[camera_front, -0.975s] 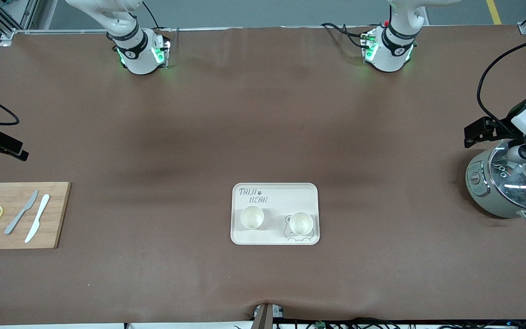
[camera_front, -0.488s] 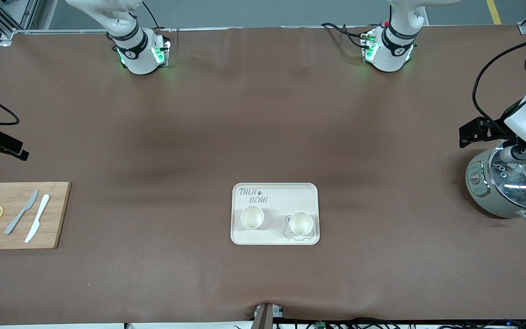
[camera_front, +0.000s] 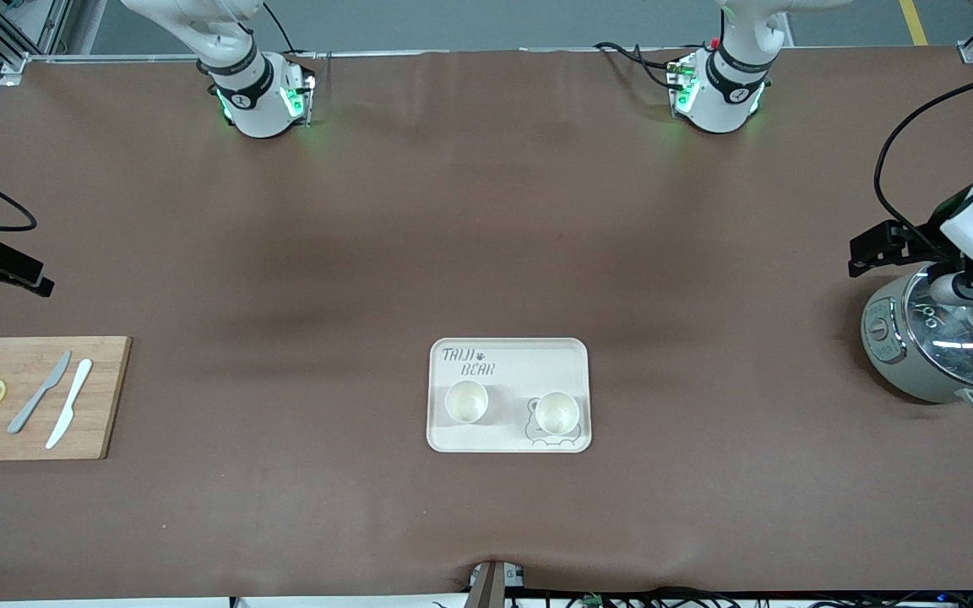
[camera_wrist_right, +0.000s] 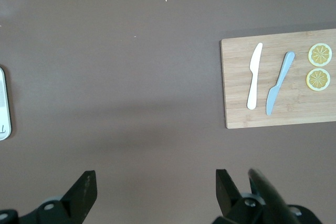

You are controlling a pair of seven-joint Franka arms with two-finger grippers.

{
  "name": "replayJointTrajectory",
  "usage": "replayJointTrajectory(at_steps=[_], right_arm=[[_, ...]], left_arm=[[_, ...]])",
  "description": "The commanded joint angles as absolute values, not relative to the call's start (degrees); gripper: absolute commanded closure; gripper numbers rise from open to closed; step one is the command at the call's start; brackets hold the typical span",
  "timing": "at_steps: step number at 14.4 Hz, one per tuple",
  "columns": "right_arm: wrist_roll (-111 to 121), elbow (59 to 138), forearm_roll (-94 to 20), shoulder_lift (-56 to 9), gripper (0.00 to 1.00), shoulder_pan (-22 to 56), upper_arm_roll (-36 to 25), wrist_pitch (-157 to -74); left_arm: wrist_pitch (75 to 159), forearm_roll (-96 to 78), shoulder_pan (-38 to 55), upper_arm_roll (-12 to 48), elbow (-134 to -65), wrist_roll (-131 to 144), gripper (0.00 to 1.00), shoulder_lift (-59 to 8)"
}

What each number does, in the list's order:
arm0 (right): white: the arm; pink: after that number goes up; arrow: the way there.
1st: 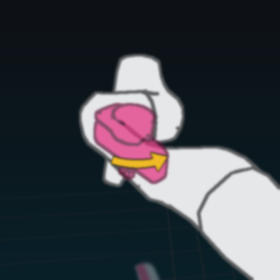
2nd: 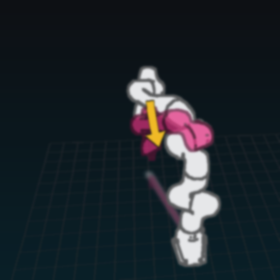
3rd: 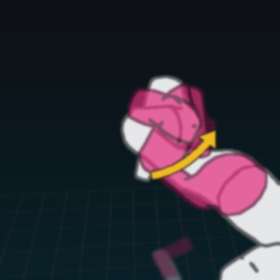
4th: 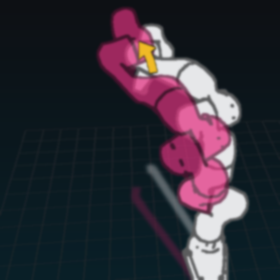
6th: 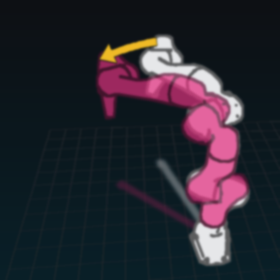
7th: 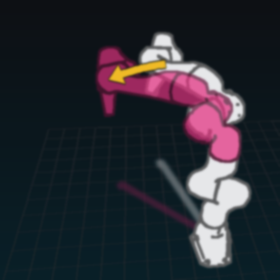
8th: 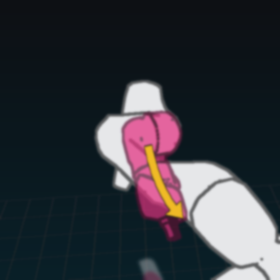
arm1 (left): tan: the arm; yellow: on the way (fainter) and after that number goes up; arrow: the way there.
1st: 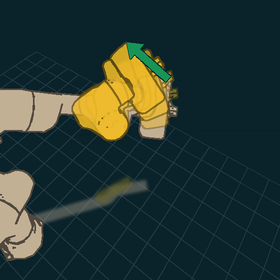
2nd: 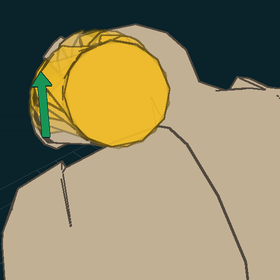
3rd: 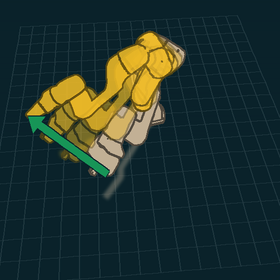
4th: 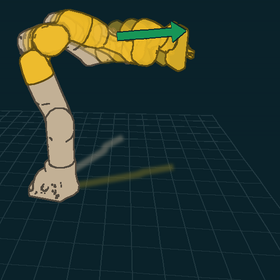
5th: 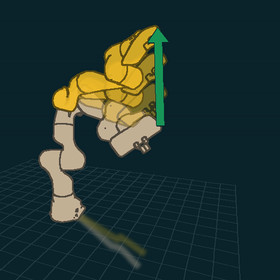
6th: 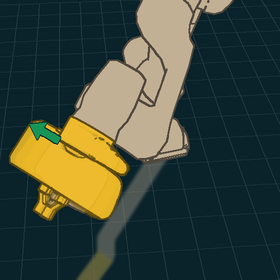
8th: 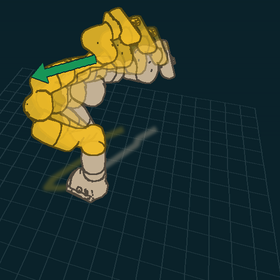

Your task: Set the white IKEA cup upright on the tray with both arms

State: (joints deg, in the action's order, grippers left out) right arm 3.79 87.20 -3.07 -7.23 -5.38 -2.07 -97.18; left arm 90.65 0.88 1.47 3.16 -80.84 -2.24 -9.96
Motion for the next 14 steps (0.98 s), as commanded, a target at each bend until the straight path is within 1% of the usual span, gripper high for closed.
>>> replayJointTrajectory(at_steps=[1, 6, 14], right_arm=[[3.6, 87.1, -2.6, -6.6, 0.00, -6.0, -1.5, -96.3], [3.6, 87.1, -2.6, -6.6, 0.00, -6.0, -1.5, -96.3], [3.6, 87.2, -2.6, -6.6, 0.00, -5.9, -1.4, -96.3]], left_arm=[[92.3, 0.1, 0.7, 3.3, -81.2, -1.9, 0.00, -10.1], [96.1, 0.4, -0.4, 3.2, -81.7, -1.8, 0.00, -12.0], [96.2, 0.6, -1.6, 3.2, -82.4, -2.6, 0.00, -10.7]])
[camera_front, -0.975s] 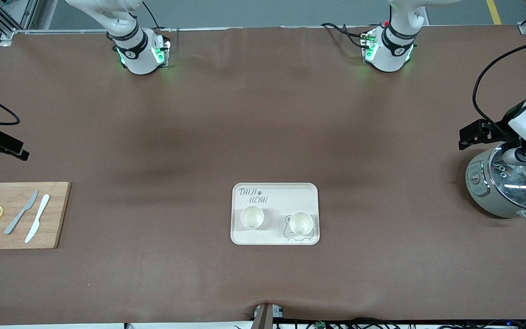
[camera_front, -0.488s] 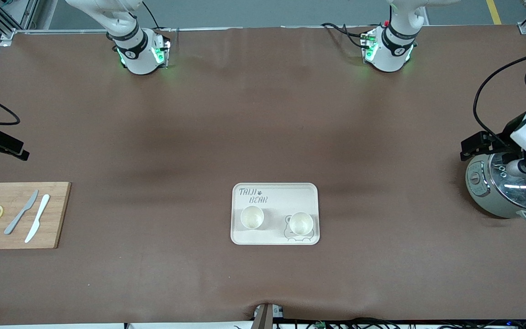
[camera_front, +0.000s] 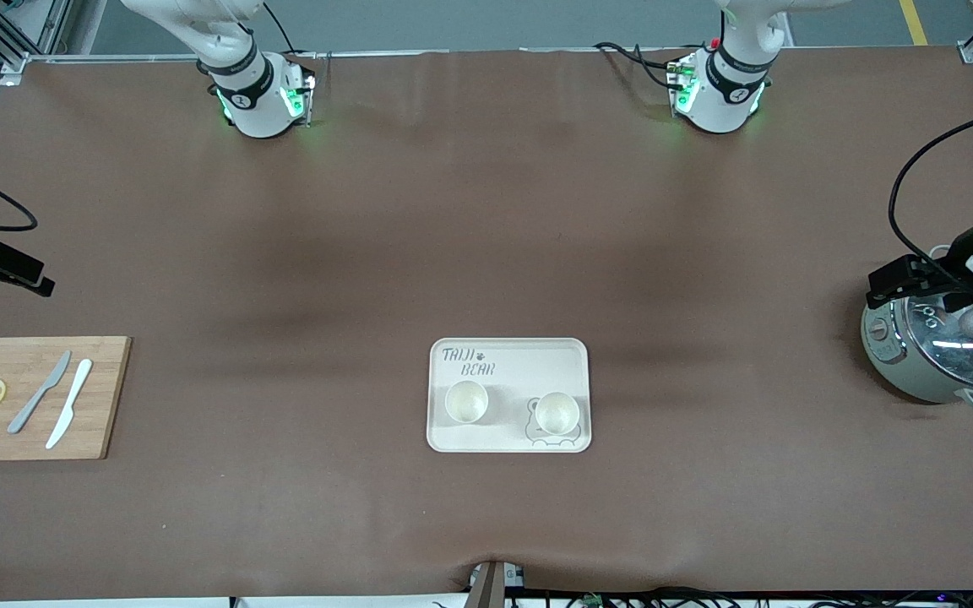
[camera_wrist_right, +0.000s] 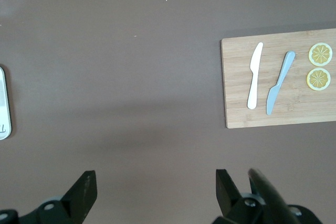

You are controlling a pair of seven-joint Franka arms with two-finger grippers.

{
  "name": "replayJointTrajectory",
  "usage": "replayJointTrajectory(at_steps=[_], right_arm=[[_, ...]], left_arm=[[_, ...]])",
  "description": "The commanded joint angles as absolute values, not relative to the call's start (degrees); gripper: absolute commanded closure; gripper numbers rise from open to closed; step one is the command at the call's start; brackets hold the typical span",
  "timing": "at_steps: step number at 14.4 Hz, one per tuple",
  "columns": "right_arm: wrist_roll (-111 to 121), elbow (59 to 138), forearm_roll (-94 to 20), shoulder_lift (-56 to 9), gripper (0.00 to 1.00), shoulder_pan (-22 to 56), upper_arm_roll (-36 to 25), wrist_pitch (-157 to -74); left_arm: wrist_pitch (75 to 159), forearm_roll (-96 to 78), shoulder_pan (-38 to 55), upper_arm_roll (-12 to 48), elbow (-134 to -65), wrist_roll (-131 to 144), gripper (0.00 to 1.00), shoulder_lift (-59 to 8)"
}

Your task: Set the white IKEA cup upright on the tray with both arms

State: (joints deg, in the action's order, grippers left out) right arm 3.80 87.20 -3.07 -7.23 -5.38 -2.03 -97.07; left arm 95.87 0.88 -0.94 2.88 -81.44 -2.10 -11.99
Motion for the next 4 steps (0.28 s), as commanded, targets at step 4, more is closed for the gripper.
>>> replayJointTrajectory(at_steps=[4], right_arm=[[3.6, 87.1, -2.6, -6.7, 0.00, -5.9, -1.5, -96.4]], left_arm=[[96.4, 0.8, -2.4, 3.1, -82.3, -3.2, 0.00, -10.7]])
